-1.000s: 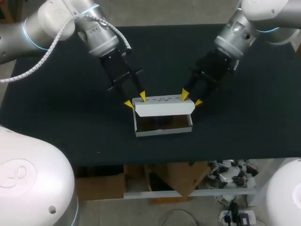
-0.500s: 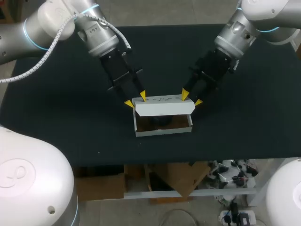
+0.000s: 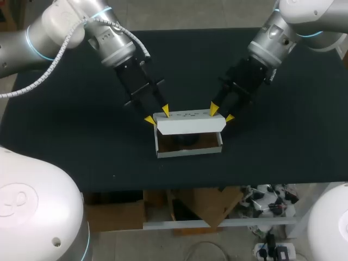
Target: Assemble the packaging by folding the flat box into shape, placing the metal phone stand inside, and closing the box properly
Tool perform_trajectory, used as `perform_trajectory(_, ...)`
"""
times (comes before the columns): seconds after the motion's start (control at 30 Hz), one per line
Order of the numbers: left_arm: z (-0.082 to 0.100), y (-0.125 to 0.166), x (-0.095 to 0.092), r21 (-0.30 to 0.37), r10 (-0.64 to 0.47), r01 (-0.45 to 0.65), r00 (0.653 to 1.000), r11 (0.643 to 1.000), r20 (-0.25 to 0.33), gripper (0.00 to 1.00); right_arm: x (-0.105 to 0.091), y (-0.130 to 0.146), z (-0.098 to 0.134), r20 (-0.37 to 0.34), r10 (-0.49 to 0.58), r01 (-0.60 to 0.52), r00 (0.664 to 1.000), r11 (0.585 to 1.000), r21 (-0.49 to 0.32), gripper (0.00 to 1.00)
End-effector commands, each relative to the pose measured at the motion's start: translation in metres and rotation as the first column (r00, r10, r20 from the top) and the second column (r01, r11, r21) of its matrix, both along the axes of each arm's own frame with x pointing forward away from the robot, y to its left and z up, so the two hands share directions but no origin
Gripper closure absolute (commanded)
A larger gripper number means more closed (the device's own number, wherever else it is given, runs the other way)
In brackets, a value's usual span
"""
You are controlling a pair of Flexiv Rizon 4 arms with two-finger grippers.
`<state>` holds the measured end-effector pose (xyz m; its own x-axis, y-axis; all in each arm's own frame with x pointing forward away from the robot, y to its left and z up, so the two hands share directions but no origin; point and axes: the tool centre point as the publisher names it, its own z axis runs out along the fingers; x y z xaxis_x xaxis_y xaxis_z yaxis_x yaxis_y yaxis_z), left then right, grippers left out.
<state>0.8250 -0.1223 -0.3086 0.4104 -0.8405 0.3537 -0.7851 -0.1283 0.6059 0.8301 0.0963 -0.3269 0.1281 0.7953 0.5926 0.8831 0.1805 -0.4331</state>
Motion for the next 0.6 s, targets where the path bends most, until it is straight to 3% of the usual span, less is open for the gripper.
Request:
perform_trajectory(0.03,-0.0031,-0.0024,0.0006,-0.017,0.007,-0.007,1.0,1.0,-0.007,0.55,0.0011,0.0041,0.0001,-0.005,0.004,-0.004,1.0,1.0,0.0,0.52)
perform_trajectory(0.6,-0.0031,-0.0049,0.0019,-0.046,0.033,-0.034,0.999,0.998,-0.017,0.55,0.0028,0.0053,-0.0001,-0.007,0.004,-0.004,1.0,1.0,-0.001,0.52)
